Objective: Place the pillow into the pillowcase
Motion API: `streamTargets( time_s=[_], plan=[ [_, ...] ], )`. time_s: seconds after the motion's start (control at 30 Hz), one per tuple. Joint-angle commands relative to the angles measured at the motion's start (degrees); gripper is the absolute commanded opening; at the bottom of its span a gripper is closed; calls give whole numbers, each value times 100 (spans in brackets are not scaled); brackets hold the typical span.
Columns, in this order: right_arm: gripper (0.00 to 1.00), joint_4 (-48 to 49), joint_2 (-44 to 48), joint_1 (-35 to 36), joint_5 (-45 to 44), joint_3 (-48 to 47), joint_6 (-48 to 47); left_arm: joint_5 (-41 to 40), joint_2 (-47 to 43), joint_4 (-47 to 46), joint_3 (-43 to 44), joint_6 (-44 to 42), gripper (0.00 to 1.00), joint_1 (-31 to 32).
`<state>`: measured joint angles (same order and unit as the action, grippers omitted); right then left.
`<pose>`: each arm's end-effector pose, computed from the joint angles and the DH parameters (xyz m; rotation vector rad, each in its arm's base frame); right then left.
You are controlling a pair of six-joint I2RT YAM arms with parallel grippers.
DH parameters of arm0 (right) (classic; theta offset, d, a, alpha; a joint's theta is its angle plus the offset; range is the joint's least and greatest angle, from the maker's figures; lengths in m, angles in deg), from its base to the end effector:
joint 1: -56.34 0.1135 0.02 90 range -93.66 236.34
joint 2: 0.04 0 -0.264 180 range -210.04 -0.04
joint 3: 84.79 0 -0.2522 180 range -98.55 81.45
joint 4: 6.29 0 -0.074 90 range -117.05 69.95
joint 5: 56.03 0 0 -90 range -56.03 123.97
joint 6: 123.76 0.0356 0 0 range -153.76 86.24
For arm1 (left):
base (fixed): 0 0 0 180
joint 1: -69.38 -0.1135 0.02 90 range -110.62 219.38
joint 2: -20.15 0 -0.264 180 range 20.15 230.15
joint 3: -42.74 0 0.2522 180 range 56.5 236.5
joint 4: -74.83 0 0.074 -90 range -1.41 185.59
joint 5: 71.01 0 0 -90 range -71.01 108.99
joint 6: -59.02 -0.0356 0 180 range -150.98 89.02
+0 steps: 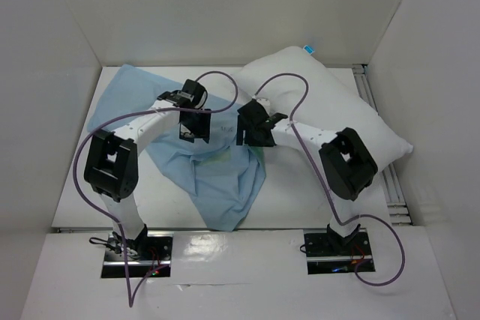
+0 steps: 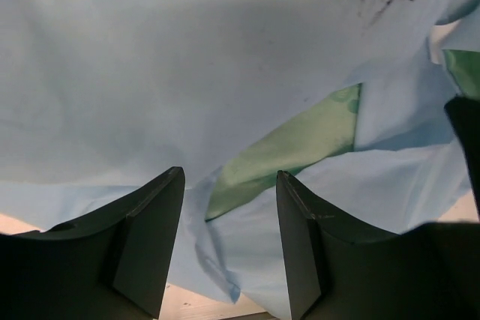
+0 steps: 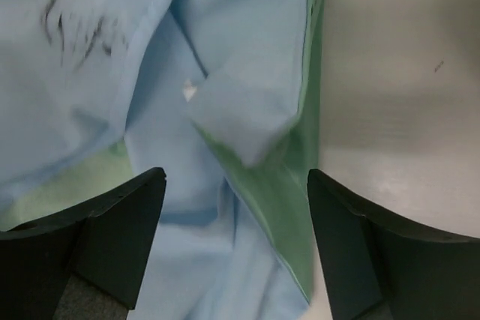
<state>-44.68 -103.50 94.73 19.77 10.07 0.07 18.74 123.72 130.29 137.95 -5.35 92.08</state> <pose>0.3036 0.2294 0.2003 -0.0065 2.5262 0.1908 0.3505 -0.1464 0.2351 -0.0707 2.7109 -0.2527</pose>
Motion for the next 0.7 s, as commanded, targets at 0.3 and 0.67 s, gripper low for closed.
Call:
streamTargets(
  time_s=[0.3, 0.67],
  plan=[
    [0, 819, 323, -270, -1410, 131, 696, -528, -373, 119, -235, -268, 63, -29],
    [0, 449, 1310, -631, -1349, 712, 529, -520, -311, 58, -243, -216, 63, 33]
  ],
)
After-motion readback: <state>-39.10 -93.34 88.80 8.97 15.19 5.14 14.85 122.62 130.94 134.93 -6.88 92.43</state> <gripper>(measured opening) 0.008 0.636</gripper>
